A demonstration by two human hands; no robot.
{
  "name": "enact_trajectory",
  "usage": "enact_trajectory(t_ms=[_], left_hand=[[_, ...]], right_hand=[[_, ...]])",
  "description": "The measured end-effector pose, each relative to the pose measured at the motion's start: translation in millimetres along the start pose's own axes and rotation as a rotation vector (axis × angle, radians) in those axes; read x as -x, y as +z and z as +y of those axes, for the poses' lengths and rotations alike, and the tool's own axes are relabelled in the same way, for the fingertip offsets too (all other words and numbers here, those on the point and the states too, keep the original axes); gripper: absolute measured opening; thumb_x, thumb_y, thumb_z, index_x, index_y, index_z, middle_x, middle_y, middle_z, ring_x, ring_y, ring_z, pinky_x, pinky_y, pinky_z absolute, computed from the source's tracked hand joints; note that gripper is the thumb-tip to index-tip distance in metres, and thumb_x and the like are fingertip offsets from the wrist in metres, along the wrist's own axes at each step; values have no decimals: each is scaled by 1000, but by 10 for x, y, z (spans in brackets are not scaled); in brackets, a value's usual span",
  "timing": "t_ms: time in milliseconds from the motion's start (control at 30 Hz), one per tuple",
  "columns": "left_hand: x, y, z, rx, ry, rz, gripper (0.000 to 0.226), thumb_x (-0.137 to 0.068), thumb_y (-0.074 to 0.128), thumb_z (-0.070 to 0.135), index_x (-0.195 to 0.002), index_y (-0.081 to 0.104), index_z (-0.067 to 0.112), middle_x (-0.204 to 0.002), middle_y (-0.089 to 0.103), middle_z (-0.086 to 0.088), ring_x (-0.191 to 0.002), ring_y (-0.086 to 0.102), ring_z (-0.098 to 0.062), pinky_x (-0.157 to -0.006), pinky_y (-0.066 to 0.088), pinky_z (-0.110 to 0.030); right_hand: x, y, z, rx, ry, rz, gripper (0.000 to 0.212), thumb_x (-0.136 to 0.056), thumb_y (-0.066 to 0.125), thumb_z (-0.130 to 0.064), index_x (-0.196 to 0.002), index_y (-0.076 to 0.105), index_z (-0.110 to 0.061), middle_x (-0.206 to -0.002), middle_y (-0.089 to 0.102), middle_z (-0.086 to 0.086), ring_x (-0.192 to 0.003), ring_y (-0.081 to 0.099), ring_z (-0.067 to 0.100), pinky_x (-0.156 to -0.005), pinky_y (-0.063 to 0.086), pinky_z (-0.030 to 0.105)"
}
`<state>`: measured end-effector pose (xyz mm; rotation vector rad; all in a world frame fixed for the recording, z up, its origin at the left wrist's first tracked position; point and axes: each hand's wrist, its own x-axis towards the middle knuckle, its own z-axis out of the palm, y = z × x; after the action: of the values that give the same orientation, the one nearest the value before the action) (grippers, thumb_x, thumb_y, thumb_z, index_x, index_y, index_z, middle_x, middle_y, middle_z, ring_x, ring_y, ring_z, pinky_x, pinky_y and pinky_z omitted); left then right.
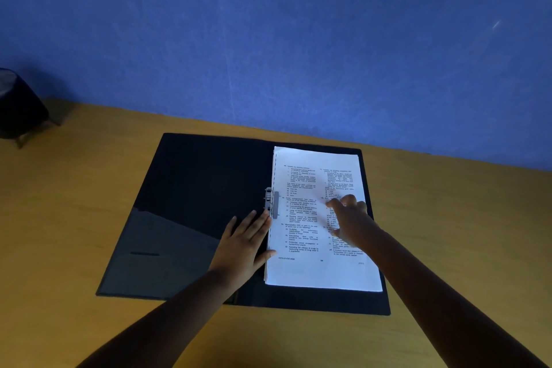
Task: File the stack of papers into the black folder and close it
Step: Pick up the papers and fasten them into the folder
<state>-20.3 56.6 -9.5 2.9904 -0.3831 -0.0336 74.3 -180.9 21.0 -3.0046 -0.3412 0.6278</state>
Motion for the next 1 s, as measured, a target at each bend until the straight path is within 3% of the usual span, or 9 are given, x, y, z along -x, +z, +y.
enact_trajectory(t_ms=[267, 467, 633, 767, 1000], left_hand=[[4, 54, -16, 8, 37, 57, 61, -86, 35, 52, -125, 59, 11, -124, 64, 0, -104, 65, -20, -82, 54, -34], [-8, 18, 12, -23, 12, 76, 62, -84, 35, 52, -123, 61, 10, -118, 67, -1, -97, 67, -21, -78, 55, -33], [22, -2, 73, -16, -27, 67, 62, -83, 39, 54, -125, 59, 12, -120, 66, 1, -101, 66, -19, -79, 55, -33], [-11, -44, 151, 50, -96, 65, 58, -77, 68, 45, -123, 59, 11, -120, 66, -2, -102, 66, -22, -80, 55, -36], [74, -123, -251, 261, -350, 103, 54, -92, 52, 37, -138, 40, 12, -139, 48, -7, -123, 49, -25, -97, 45, -39]], right_hand=[[33, 2, 18, -14, -18, 11, 67, -82, 70, -24, -139, 33, -23, -144, 33, 16, -129, 38, 36, -97, 48, 39], [44, -22, 13, -38, -24, 2, 67, -84, 68, -24, -140, 32, -23, -144, 30, 17, -129, 36, 36, -96, 47, 40], [76, -37, 25, -88, -25, 5, 66, -84, 68, -22, -140, 34, -23, -146, 30, 14, -131, 33, 33, -97, 47, 39], [174, -32, 86, -175, -38, 57, 63, -84, 67, -26, -140, 38, -22, -149, 32, 9, -135, 32, 31, -105, 42, 41], [531, 218, 199, -460, 135, 237, 62, -83, 69, -28, -138, 41, -15, -142, 40, 10, -132, 36, 25, -103, 42, 38]])
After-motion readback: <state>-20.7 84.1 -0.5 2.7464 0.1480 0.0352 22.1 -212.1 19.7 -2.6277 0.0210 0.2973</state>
